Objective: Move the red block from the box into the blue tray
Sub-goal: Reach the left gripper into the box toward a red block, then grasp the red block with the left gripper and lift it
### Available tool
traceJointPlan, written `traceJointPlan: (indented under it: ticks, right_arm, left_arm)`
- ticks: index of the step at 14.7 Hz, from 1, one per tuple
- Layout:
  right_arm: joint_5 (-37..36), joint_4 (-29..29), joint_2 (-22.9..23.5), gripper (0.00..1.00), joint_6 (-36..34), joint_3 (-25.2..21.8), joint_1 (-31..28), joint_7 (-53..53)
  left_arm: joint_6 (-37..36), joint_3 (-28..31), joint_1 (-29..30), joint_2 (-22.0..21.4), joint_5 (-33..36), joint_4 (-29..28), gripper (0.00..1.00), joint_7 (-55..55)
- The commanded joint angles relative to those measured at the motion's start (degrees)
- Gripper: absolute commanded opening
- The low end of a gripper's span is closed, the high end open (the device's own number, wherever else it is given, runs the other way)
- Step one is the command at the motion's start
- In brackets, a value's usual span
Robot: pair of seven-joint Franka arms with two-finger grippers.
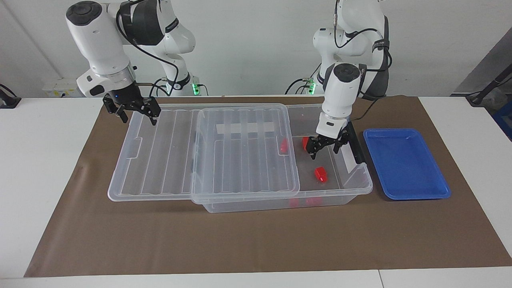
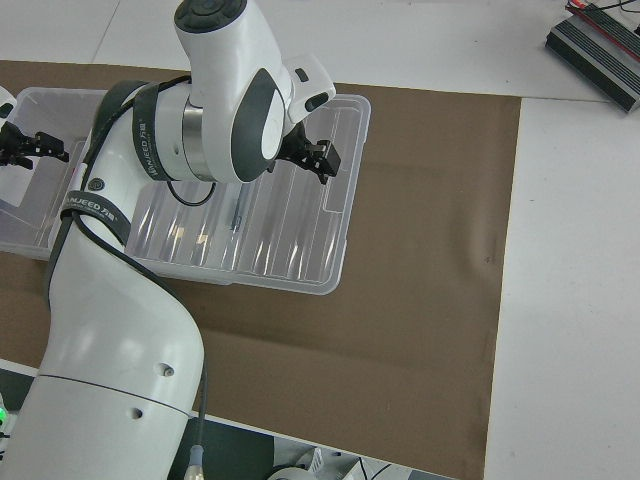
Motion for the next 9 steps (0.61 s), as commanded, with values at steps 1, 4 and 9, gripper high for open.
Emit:
traceJointPlan:
  ticks: [1,4,9]
  right_arm:
    - [-0.49,4.70,1.26,1.00,-1.66,0.23,0.89,1.00]
    - [-0.66,8.83,2.76,1.00,-5.07,0.23,0.98,1.62]
    - [-1.90,10.07,1.89,1.00,-6.75,0.06,0.63,1.53]
  left_arm:
    - [3.43,0.08,0.28,2.24,1.44,-0.23,1.00,2.09]
    - [5.62,-0.01,0.62,2.50,1.44,-1.80,1.00,2.35]
    - [10.99,0.08,1.95,4.78,1.44,-4.36,1.00,2.44]
